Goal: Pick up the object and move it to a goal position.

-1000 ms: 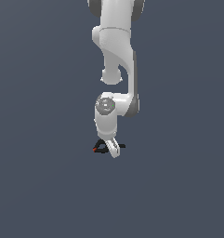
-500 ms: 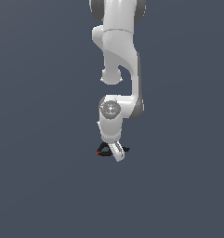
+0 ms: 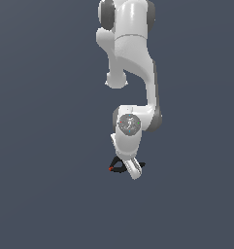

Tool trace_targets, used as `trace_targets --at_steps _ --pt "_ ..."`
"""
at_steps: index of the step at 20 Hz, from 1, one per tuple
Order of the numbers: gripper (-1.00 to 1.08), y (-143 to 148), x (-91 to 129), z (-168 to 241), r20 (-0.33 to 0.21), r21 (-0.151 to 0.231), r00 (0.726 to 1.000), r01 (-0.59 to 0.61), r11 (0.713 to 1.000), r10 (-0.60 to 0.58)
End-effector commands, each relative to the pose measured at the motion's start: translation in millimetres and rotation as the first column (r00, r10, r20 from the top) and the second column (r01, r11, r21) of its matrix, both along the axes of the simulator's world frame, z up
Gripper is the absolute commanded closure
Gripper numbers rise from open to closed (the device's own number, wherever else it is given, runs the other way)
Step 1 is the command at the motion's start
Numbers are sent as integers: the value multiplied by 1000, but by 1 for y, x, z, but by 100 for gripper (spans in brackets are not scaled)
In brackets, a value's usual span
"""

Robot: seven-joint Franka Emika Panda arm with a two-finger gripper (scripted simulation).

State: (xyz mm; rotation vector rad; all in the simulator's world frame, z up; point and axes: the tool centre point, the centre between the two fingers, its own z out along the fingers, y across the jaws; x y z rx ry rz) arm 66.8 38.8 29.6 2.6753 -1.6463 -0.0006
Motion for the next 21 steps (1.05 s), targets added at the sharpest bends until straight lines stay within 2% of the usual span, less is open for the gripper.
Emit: trace_targets --at_steps 1,10,21 --pt "108 11 13 3 2 0 1000 0 1000 0" --pt "108 38 44 7 1 0 1000 1 1000 -1" --pt "108 48 55 9 1 0 1000 1 1000 -1"
